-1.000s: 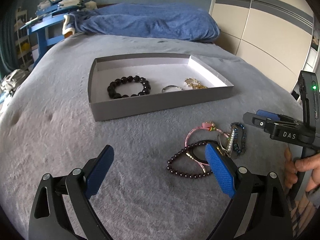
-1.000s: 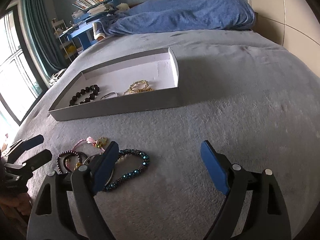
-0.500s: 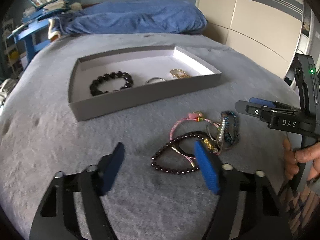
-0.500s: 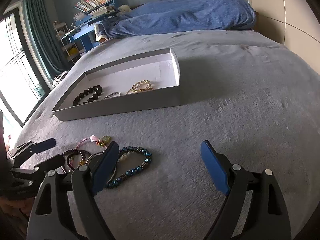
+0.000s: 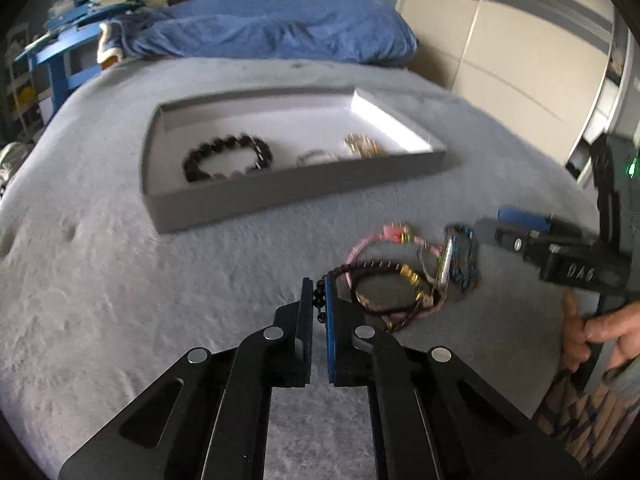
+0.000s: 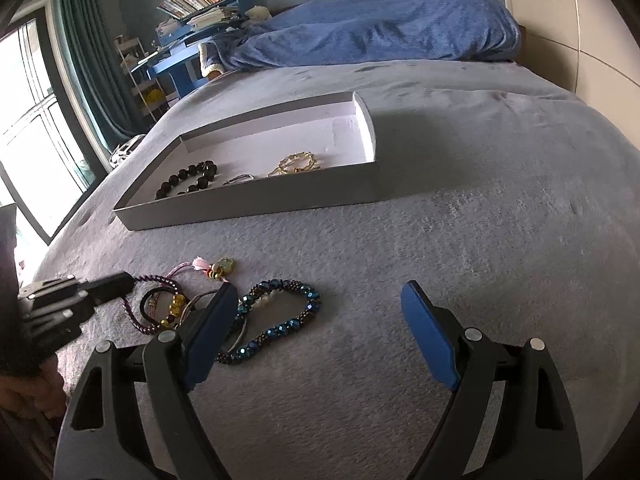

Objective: Organize jewelry
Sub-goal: 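Close the left gripper on the dark red bead bracelet with gold charm, then close the right gripper on the blue-black beaded bracelet and lift it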

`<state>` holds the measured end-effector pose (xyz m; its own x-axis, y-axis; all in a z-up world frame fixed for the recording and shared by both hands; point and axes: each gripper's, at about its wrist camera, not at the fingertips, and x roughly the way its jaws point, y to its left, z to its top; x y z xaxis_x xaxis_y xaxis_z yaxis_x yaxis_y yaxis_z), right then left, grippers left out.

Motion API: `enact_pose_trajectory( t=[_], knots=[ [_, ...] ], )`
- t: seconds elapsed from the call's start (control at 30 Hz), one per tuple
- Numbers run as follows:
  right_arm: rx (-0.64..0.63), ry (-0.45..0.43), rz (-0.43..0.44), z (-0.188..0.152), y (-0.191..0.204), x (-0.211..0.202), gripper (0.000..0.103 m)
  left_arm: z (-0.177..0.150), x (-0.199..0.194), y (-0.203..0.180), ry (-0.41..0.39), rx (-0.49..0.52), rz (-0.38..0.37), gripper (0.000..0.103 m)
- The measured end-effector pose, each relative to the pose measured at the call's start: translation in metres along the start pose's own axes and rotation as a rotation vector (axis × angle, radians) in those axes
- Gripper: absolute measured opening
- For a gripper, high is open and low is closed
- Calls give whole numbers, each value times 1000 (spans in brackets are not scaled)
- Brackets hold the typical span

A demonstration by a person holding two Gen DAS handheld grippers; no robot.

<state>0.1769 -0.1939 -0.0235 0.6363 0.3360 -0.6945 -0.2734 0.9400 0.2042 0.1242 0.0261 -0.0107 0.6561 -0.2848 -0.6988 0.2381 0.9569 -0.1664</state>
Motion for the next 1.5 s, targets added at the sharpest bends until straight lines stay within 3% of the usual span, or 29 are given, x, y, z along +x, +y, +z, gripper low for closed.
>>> enact_pose_trajectory(
  t=[0.13,0.23,0.5,0.8,0.9,1.2,1.5],
  knots=[
    [7,-2,4,0,-2,0,83,5,-12,11,-43,-49,18,6],
    [10,-4,7,1,-2,-1,83,4,-16,23,-49,-89,75,6],
    [-21,25,-6,-4,0,2,83,-7,-2,40,44,-125,139,6],
    [-106,51,-1,-8,17,9,81,-10,6,40,58,-122,145,16],
    [-98,51,-1,-6,15,10,72,-8,9,42,58,-121,143,17],
    [-23,56,-25,-4,0,11,60,-4,13,43,57,-127,139,18],
    [-87,85,-78,-4,8,27,52,-2,18,38,63,-92,154,27]
  ],
)
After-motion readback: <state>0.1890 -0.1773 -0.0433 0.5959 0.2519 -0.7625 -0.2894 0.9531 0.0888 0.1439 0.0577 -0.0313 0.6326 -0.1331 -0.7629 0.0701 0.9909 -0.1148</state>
